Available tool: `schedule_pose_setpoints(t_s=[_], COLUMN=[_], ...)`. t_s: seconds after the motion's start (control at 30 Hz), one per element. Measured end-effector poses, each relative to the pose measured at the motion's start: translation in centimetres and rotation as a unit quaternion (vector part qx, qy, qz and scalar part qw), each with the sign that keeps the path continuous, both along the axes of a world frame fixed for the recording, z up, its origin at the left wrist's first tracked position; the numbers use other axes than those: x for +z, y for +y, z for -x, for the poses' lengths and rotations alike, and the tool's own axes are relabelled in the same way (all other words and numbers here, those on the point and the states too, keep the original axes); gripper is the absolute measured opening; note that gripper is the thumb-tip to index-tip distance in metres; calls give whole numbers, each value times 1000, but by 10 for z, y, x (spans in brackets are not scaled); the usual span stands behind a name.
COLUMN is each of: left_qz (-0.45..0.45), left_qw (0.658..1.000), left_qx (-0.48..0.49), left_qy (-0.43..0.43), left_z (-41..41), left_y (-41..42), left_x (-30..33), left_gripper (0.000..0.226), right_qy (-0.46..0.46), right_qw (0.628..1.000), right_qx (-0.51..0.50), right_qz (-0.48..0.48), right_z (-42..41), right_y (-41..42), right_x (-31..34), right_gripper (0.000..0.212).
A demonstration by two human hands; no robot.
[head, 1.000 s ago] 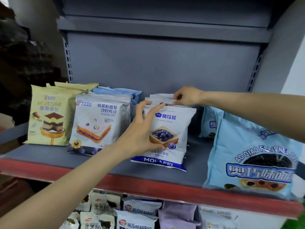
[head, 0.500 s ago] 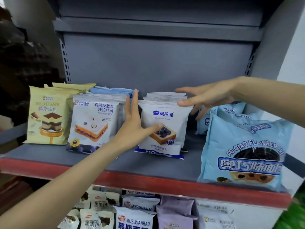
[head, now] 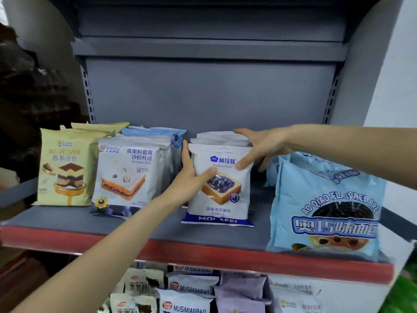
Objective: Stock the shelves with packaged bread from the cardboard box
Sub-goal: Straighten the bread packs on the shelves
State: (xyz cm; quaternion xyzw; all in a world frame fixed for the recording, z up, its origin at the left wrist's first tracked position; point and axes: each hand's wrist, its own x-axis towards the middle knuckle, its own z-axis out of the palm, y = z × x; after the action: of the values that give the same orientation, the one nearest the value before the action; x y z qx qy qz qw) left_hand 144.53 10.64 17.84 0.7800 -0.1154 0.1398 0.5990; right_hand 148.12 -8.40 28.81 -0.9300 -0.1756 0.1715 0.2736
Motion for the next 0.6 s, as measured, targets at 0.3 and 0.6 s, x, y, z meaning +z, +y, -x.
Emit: schedule_pose_setpoints(t_s=[0.3,0.6], left_qz=[34,-20], left_qw=[998,1000], left_qx=[-30,-13], left_qy=[31,-4], left_z=[-9,-2], left_y=[0,2], left_x=[6,8], left_gripper=[120,123], right_qy=[74,54], right_qw=[996,997], right_qx=[18,14], right_qz=[-41,-45], right_z=[-13,-16], right_y=[-5,-5], right_x=[-10,-13], right_gripper=[116,111])
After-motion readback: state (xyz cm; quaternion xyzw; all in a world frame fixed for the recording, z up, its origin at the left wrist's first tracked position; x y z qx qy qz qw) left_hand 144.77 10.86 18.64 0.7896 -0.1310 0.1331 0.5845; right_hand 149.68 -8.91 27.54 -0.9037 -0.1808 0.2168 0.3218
